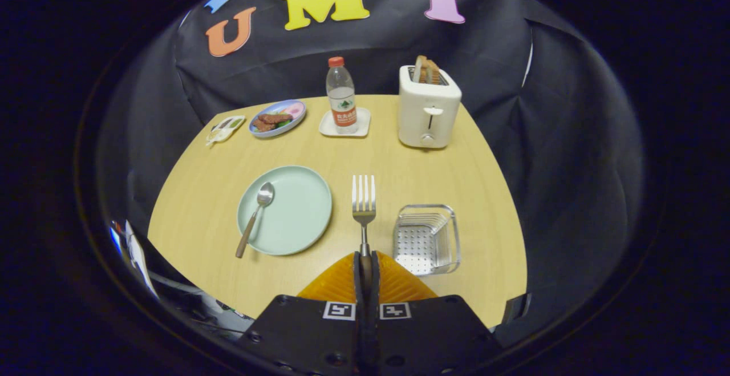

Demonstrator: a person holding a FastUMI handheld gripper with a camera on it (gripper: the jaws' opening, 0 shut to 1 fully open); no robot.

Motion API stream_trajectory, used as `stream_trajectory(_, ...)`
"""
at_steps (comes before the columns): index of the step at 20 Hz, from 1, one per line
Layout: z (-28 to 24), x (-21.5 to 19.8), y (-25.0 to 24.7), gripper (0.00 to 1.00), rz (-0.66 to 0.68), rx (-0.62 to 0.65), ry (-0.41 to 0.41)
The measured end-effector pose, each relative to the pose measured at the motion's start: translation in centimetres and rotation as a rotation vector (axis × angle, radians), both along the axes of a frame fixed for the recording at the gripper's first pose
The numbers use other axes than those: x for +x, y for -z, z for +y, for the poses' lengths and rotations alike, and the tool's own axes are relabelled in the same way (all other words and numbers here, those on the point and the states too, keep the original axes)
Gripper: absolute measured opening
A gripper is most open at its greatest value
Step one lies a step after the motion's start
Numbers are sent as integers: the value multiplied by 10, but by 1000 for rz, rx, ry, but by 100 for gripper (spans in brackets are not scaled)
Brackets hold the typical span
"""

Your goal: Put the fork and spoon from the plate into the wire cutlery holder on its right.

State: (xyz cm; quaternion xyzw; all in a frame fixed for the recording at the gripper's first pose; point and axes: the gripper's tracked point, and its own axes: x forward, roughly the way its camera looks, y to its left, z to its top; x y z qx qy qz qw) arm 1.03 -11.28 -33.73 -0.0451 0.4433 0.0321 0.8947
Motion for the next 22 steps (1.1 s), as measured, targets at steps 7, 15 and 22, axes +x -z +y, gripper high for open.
stream_trajectory(7, -49, -30, -4, 1, 45, -33, 45)
stream_trajectory(15, -52, -31, 2, 3, 134, -2, 76)
stream_trajectory(22, -48, -26, 5, 3, 224, 14, 114)
